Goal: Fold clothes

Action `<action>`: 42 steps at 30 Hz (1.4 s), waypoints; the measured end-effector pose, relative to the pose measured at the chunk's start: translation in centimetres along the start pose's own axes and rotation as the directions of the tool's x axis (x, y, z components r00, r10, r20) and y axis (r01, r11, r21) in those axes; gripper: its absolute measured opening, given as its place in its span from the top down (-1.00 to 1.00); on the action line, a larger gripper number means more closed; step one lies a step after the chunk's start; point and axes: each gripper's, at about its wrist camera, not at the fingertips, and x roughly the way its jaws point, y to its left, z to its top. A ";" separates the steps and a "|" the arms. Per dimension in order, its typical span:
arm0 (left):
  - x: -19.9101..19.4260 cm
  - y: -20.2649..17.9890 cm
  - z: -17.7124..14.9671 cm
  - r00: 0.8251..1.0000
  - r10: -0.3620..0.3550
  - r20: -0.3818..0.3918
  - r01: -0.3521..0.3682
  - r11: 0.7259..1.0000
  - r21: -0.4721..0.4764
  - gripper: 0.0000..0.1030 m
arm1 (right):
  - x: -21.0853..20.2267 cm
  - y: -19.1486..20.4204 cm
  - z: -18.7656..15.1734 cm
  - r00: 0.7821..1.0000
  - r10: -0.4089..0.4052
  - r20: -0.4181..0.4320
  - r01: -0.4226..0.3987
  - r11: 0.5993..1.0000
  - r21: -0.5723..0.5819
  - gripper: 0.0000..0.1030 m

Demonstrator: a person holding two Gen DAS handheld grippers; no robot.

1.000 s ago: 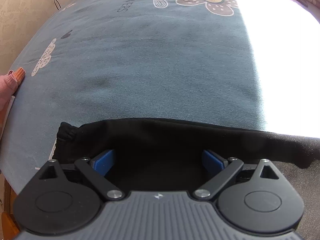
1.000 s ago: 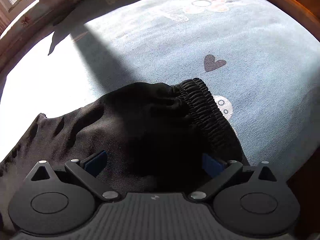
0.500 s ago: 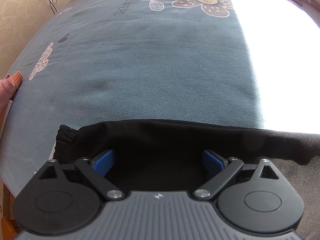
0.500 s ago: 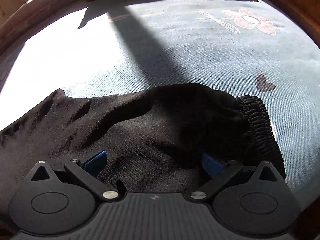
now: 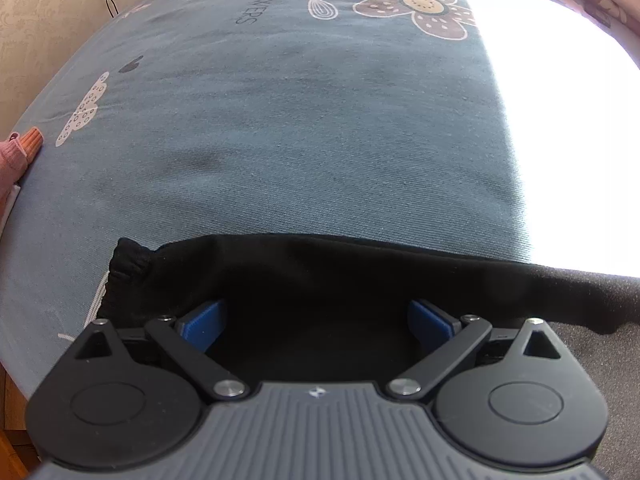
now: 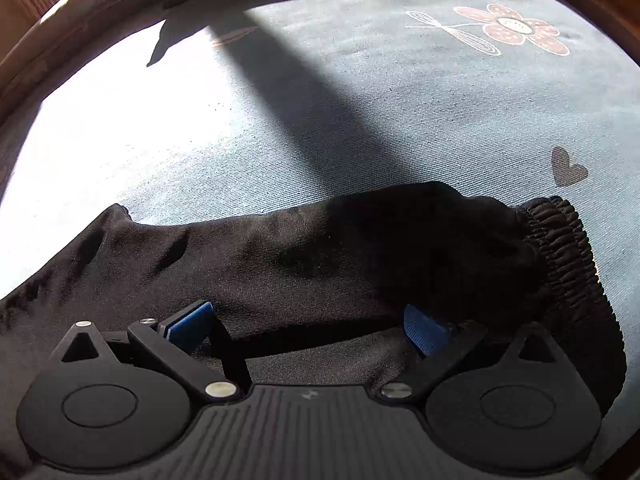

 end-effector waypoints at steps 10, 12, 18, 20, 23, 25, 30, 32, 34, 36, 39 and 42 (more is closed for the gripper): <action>0.2 0.2 0.0 1.000 -0.003 -0.005 0.003 1.000 -0.011 -0.97 | -3.9 -0.6 -2.5 0.999 -0.036 -0.014 0.037 0.993 0.109 -1.00; 0.2 0.3 -0.1 1.000 -0.006 -0.005 0.006 1.000 -0.017 -0.98 | -2.7 -1.3 -3.0 0.998 -0.056 -0.040 0.061 0.988 0.143 -1.00; -0.5 0.1 0.2 0.999 -0.029 -0.021 0.029 1.000 0.001 -0.88 | -4.5 0.8 -2.9 0.998 -0.042 -0.037 0.048 0.980 0.193 -1.00; -1.8 0.2 -0.6 0.997 -0.079 -0.017 0.079 0.997 0.004 -0.87 | -5.7 2.7 -2.7 0.999 -0.018 -0.036 0.024 0.987 0.157 -1.00; -3.8 0.2 -1.8 0.988 -0.154 -0.011 0.154 0.988 0.009 -0.88 | -6.8 6.6 -2.1 0.999 0.031 -0.018 -0.030 0.998 0.056 -1.00; -4.8 0.3 -3.1 0.979 -0.205 -0.017 0.205 0.978 0.022 -0.88 | -6.4 9.2 -1.8 0.997 0.073 -0.023 -0.073 0.997 0.008 -1.00; -3.7 1.7 -7.0 0.958 -0.278 -0.075 0.277 0.961 -0.021 -0.87 | -4.2 16.7 -1.6 0.980 0.175 -0.094 -0.184 0.979 -0.093 -1.00; -2.7 2.6 -7.7 0.945 -0.312 -0.099 0.305 0.949 -0.077 -0.87 | -3.8 19.4 -1.7 0.971 0.204 -0.122 -0.220 0.966 -0.133 -1.00; -2.9 3.2 -7.7 0.939 -0.337 -0.073 0.331 0.940 -0.084 -0.87 | -3.7 22.2 -1.8 0.964 0.222 -0.146 -0.248 0.951 -0.186 -1.00; -3.6 4.0 -7.4 0.929 -0.367 -0.042 0.362 0.928 -0.092 -0.87 | -3.6 24.8 -1.8 0.959 0.231 -0.164 -0.266 0.934 -0.240 -1.00; -5.3 6.4 -6.6 0.902 -0.432 0.018 0.432 0.896 -0.104 -0.87 | -3.0 28.7 -1.7 0.954 0.232 -0.188 -0.280 0.915 -0.292 -1.00; -6.5 9.7 -6.1 0.876 -0.477 0.062 0.482 0.869 -0.117 -0.87 | -2.2 32.9 -1.9 0.940 0.254 -0.229 -0.315 0.902 -0.295 -1.00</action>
